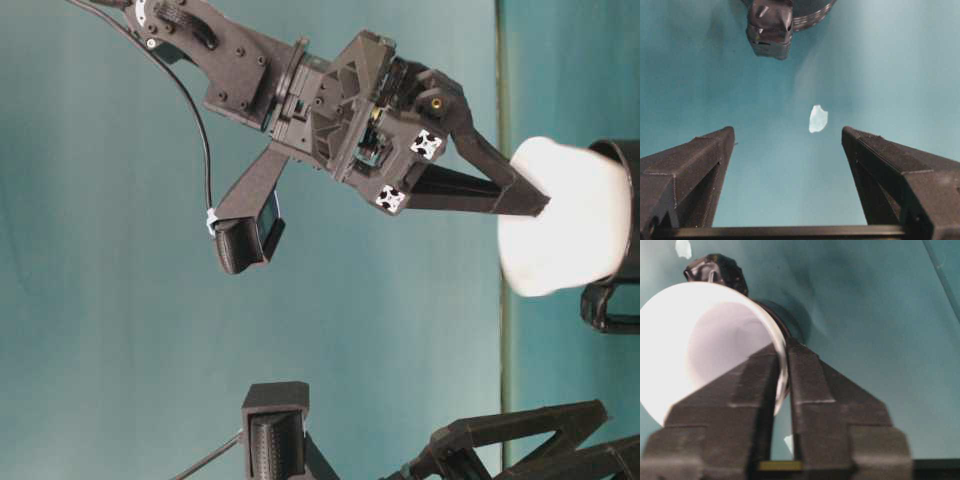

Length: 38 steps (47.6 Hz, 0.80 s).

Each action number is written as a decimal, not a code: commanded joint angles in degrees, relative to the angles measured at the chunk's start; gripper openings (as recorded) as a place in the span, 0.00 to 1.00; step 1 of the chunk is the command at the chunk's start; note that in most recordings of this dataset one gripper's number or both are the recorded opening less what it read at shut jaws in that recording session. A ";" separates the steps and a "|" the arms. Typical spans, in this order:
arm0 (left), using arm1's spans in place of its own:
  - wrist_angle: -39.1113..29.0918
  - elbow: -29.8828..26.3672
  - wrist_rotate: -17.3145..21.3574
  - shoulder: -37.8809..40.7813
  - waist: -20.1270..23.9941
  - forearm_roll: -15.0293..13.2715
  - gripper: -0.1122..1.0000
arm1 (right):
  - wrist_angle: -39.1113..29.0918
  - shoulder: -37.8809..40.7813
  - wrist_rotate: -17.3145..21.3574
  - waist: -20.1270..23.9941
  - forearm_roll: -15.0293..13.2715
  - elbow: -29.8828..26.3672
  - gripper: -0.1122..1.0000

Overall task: Put a paper cup into the cup holder on your left arm.
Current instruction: 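Lower the white cup into the black mug with the right gripper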

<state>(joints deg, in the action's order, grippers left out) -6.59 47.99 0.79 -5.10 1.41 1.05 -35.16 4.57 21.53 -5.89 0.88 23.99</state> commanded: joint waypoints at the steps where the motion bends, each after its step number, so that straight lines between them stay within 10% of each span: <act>1: 0.35 -0.79 -0.09 -0.35 -0.18 0.09 0.92 | 0.26 -0.44 0.26 0.18 0.00 -0.35 0.19; 20: 0.44 -0.79 -0.09 -0.26 -0.09 0.09 0.92 | 0.09 -0.44 0.79 0.18 -0.26 -0.35 0.90; 38: 0.35 -0.79 -0.09 -0.26 -0.09 0.00 0.92 | 1.32 -1.76 0.79 -0.44 -0.35 2.11 0.93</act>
<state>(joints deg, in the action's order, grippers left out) -6.59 47.90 0.79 -5.10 1.41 1.05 -34.63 4.31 21.62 -5.98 0.70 25.75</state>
